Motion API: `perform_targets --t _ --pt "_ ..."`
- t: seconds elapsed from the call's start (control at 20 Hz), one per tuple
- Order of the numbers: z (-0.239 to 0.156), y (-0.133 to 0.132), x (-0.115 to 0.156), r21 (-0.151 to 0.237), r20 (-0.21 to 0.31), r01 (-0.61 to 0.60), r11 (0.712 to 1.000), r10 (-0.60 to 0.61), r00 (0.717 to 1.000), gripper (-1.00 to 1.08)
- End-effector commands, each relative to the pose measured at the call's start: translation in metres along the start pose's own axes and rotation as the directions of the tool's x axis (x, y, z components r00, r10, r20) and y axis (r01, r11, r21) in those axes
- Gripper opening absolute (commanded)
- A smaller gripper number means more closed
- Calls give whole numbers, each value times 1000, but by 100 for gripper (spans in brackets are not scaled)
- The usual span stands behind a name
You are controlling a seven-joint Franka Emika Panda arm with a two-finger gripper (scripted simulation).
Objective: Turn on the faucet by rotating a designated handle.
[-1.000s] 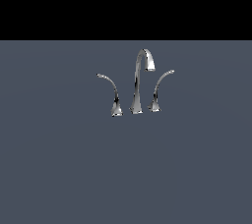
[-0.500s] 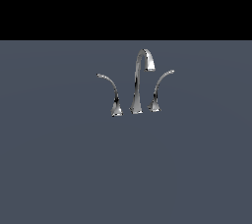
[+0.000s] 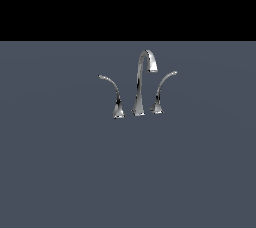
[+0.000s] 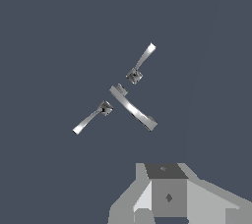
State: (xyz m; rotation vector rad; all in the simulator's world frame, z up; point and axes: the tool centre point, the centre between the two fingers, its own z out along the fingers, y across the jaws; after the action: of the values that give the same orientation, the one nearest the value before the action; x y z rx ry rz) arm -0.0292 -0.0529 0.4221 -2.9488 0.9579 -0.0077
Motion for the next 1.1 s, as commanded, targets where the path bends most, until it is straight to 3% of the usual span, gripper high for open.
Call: perform_targets --t 0.0,0.5,1.05 --pt "15 -4 20 -1 0 -65 998 65 998 -100" --pt "88 -13 94 -9 -4 -312 950 312 950 -100" --pt "184 -8 160 -20 -19 -550 835 549 835 -100"
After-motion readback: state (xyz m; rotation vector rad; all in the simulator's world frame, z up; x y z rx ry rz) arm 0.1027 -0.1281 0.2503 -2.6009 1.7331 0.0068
